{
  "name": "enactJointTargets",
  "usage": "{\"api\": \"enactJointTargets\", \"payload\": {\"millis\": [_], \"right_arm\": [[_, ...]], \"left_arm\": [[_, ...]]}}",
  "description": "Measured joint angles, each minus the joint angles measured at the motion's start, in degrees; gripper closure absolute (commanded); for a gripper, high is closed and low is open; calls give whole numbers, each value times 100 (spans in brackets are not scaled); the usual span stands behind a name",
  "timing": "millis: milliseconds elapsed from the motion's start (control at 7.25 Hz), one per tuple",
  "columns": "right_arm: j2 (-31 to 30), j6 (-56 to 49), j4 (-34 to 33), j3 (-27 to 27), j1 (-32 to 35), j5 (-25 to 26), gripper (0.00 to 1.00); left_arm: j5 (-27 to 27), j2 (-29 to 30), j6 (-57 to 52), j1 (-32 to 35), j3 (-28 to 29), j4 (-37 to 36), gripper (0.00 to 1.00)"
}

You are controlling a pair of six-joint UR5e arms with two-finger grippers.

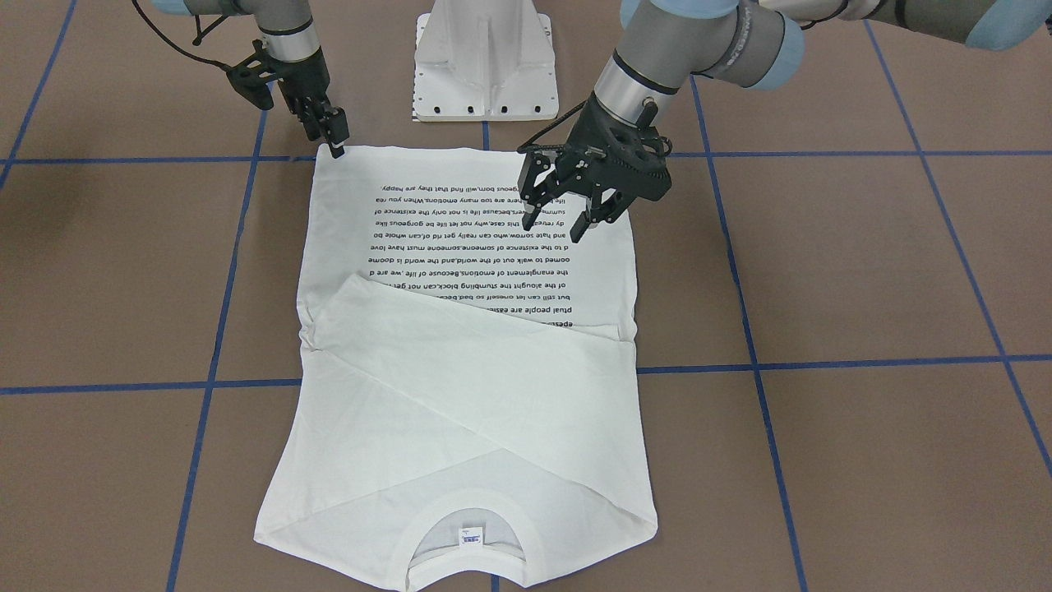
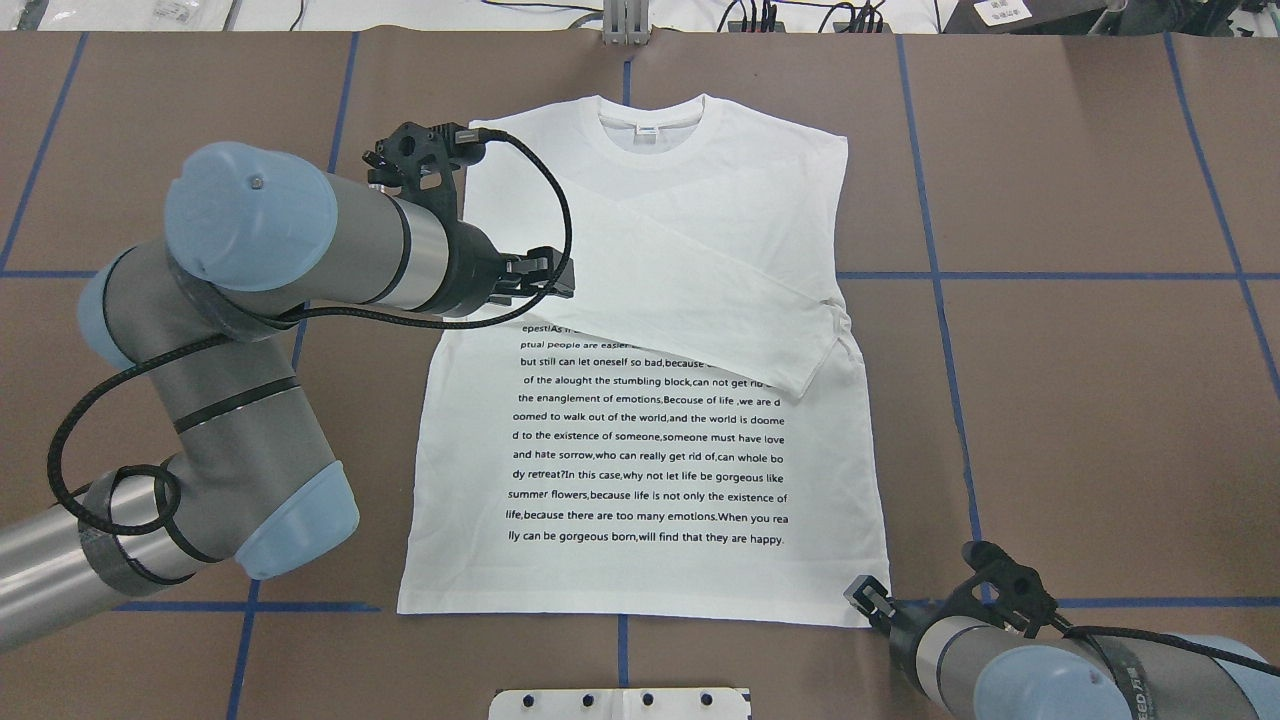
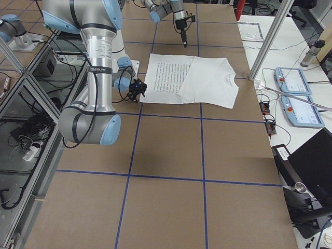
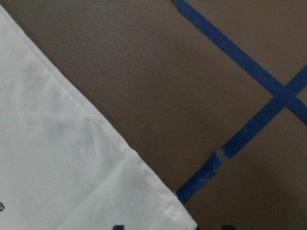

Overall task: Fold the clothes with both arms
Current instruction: 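Lower both grippers onto the hem corners and grasp them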

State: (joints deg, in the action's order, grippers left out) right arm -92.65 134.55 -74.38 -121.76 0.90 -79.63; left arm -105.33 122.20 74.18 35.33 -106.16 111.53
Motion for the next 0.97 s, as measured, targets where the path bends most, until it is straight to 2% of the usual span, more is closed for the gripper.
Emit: {"api": "enactJointTargets", "payload": {"millis": [552,690,966], "right_arm": [[-54,-14,1,-24,1,-2,100],[-52,-16,0,-112,7,-8,100],[-39,-19,0,-282,57,-13,100]], "left_arm": [[-3,-82,95,-12,-20,-29,29],[-6,-264,242,-20,-126,-43,29],[-6,-1050,915,-267,-667,-57,31]]}}
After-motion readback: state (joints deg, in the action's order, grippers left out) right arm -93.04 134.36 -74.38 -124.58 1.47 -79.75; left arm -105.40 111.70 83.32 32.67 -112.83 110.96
